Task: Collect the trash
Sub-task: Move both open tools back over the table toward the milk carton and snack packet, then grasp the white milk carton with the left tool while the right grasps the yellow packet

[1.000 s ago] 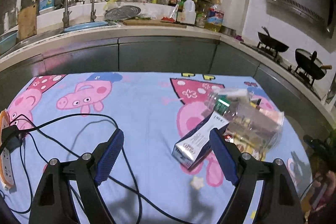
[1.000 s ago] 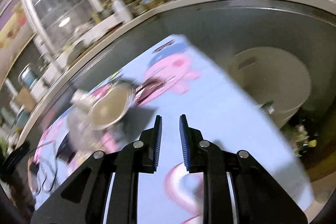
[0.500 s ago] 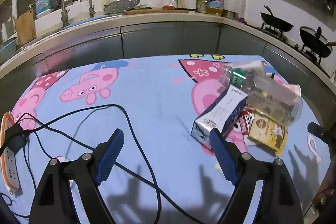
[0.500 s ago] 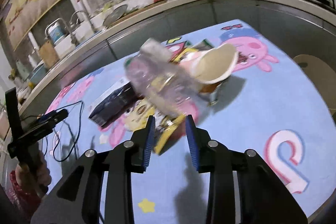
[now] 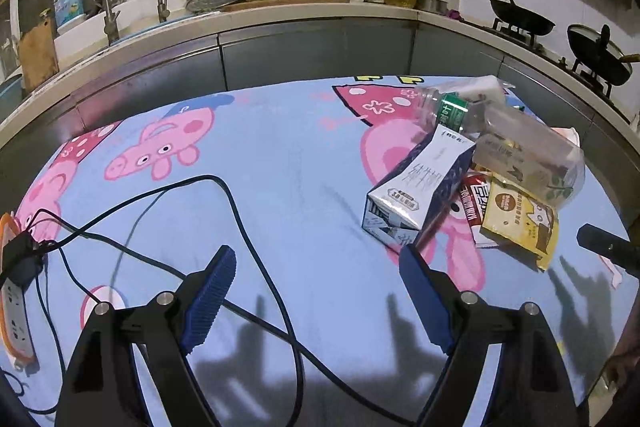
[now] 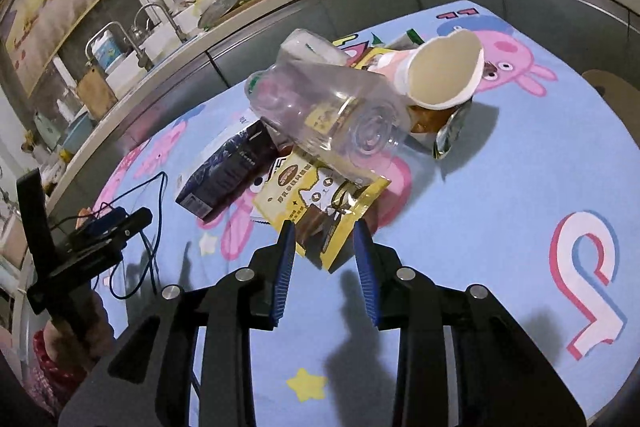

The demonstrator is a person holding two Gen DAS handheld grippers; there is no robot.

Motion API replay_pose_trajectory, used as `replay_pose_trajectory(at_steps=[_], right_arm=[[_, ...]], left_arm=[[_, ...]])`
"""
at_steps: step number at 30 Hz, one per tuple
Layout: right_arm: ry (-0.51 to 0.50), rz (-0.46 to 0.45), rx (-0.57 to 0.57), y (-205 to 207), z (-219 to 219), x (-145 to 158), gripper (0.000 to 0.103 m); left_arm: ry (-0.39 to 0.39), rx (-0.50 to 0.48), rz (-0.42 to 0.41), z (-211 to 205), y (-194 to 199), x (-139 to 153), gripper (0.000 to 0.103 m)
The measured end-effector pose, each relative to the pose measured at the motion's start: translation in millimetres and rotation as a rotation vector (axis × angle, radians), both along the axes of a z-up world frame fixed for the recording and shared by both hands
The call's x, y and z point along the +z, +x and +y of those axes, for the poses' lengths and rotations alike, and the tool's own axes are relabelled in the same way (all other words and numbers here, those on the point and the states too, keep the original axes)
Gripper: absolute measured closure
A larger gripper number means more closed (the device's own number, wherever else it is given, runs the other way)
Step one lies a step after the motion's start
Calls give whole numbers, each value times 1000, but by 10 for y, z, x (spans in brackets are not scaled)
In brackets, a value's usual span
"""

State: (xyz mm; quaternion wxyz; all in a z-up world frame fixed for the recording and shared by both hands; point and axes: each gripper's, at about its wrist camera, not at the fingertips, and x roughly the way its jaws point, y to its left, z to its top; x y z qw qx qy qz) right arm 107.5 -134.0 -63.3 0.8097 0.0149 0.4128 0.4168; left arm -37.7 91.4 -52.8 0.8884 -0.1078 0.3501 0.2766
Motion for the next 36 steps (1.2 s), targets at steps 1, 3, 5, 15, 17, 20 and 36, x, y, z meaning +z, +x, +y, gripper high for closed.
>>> replay_pose_trajectory(at_steps=[1, 3, 5, 15, 17, 20, 36], right_arm=[[4, 7, -3, 11, -8, -6, 72], [11, 20, -5, 25, -17, -19, 72], [19, 38, -10, 53, -35, -38, 72], [39, 76, -34, 150, -114, -104, 72], [56, 111, -45, 202, -149, -144, 72], [72, 151, -59, 258, -184, -202, 72], [251, 437, -79, 635, -338, -568, 71]], left_arm=[[-2, 1, 1, 6, 1, -1, 20], [-6, 1, 3, 15, 1, -2, 20], [-8, 2, 6, 16, 6, -2, 20], [-11, 7, 19, 13, 21, -42, 20], [-12, 2, 18, 18, 22, -34, 20], [6, -21, -1, 31, 39, 43, 18], [-1, -296, 24, -87, 889, 13, 10]])
